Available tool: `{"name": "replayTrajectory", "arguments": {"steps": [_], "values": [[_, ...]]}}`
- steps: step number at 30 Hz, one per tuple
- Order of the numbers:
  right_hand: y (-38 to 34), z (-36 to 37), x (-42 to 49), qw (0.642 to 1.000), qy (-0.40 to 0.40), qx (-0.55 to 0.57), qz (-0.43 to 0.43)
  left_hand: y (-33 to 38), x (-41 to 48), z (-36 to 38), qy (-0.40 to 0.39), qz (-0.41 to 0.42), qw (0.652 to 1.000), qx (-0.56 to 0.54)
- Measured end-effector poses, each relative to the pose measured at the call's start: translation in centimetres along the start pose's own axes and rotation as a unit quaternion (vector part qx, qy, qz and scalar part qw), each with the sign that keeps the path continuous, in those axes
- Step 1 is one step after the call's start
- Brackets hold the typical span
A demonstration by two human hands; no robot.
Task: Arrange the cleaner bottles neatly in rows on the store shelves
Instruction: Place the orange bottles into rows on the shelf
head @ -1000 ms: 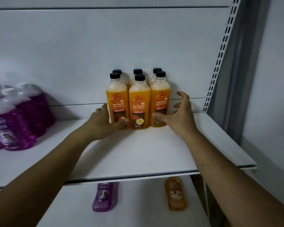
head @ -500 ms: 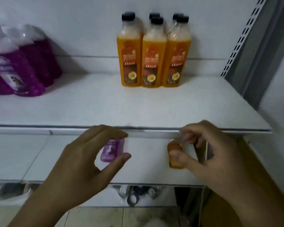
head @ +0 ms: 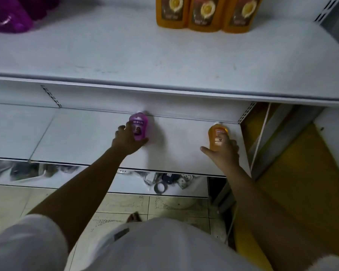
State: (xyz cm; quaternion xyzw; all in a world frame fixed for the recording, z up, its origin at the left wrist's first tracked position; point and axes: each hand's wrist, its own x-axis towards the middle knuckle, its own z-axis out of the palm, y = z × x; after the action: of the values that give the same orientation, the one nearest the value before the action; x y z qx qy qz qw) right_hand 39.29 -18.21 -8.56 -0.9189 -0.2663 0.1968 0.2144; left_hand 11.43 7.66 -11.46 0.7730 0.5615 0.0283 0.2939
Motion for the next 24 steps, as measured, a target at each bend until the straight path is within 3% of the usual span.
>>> {"name": "replayTrajectory", "arguments": {"steps": [3,6,10,13,18,21,24], "values": [[1.7,1.9,1.4,0.996,-0.002,0.019,0.085,0.5,0.0,0.9,-0.029,-0.033,0.999,-0.029],[1.7,3.5,2.1,0.985,0.026,0.095,0.144,1.2,-0.4,1.4,-0.007,-0.038,0.998,-0.054],[0.6,4.8,1.3,0.988,0.06,0.081,0.115,2.6,-1.6,2.0,0.006,-0.039,0.996,-0.076],[0.8,6.6,0.2,0.99,0.036,0.097,0.101,2.4,-2.2,2.7,-0.005,-0.03,0.996,-0.087],[-0.1,6.1,1.5,0.931,0.08,0.29,0.205,2.0,-2.2,3.5,-0.031,-0.049,0.992,-0.112],[-1.2,4.6,3.1,0.936,0.049,0.259,0.235,2.2,-1.8,3.2,-0.029,-0.067,0.987,-0.141],[-1.5,4.4,4.3,0.96,0.015,0.203,0.191,2.2,-1.5,3.1,-0.029,-0.074,0.984,-0.159]]}}
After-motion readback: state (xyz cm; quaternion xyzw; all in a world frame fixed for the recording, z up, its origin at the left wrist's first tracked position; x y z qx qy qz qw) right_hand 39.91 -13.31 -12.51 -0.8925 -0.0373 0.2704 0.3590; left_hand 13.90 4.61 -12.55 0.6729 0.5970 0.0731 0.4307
